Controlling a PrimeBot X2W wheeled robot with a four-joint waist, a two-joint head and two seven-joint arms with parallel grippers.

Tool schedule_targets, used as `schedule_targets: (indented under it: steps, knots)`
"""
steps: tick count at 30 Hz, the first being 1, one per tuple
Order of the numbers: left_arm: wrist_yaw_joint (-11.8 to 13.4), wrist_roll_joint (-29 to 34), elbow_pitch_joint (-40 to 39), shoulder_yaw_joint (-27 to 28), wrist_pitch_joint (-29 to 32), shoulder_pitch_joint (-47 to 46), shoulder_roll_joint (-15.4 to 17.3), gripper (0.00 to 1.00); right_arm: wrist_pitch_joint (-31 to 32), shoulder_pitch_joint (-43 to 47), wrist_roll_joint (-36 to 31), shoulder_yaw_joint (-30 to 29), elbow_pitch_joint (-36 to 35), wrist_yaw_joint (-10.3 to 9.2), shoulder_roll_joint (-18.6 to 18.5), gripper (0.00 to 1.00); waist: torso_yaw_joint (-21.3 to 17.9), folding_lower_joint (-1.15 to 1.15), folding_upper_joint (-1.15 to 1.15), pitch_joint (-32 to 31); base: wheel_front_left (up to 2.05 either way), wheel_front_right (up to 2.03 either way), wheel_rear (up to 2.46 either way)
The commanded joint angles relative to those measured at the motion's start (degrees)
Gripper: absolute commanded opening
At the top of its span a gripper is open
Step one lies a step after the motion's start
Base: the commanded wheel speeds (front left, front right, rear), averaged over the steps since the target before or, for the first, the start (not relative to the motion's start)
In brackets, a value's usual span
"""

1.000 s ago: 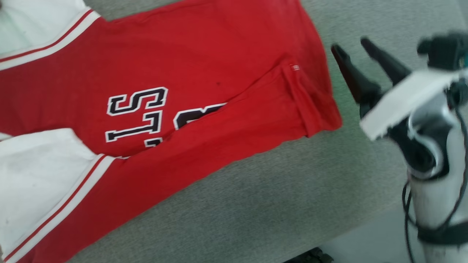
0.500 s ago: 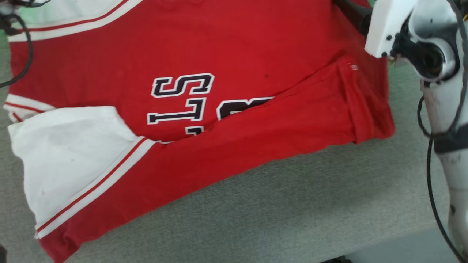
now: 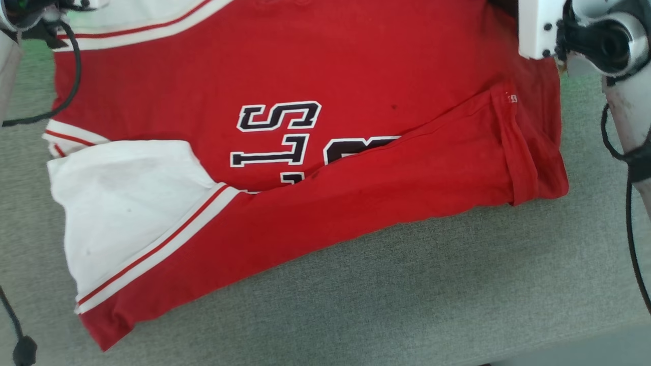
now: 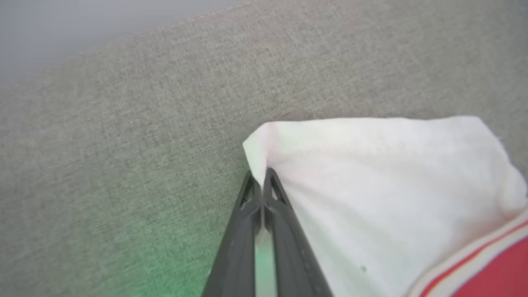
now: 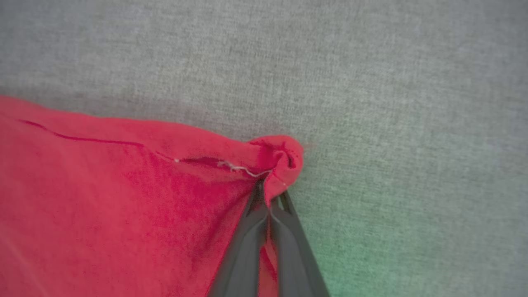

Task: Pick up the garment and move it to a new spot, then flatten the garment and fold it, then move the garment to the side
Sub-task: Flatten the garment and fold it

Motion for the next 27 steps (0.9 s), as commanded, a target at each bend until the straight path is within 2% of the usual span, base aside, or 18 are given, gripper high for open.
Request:
schedule_targets:
  steps: [1,8,14,17,20,27]
  knots:
    - [-0.59,-0.02,0.76,-0.90,1.24,2.22,0.19,0.00,-0.10,2.68,0.76,0.93,0.42,0.00,-0.54,0.00,0.71,0.00,0.00,-1.17,0.00,0.00,0.00]
    - [-1.59,-0.87,-4.08,-0.87,3.78,1.63,2.00,0.00,-3.61,5.88,4.04,2.36,-6.01,-0.01,-6.36,0.00,2.54,0.00,0.00,-4.72,0.00,0.00,0.00]
    - [0.30,-1.20,-13.58,-1.27,6.43,4.56,5.88,0.00,-4.28,11.57,6.11,2.67,-13.61,-0.01,-11.56,0.00,3.78,0.00,0.00,-7.47,0.00,0.00,0.00]
    - [2.69,-1.96,-21.07,-0.84,7.28,7.40,8.74,0.00,-3.64,14.59,7.22,1.95,-17.98,-0.01,-13.66,0.00,4.27,0.00,0.00,-8.60,0.00,0.00,0.00]
    - [6.21,-2.97,-30.10,-0.31,8.49,11.06,12.39,0.00,-2.43,17.91,8.38,0.98,-22.71,-0.01,-15.31,0.00,4.57,0.00,0.00,-9.61,0.00,0.00,0.00]
    - [16.68,-5.40,-53.03,0.80,11.22,21.25,21.50,0.00,2.16,26.49,10.36,-2.96,-33.63,-0.01,-18.19,0.00,4.69,0.00,0.00,-10.94,0.00,0.00,0.00]
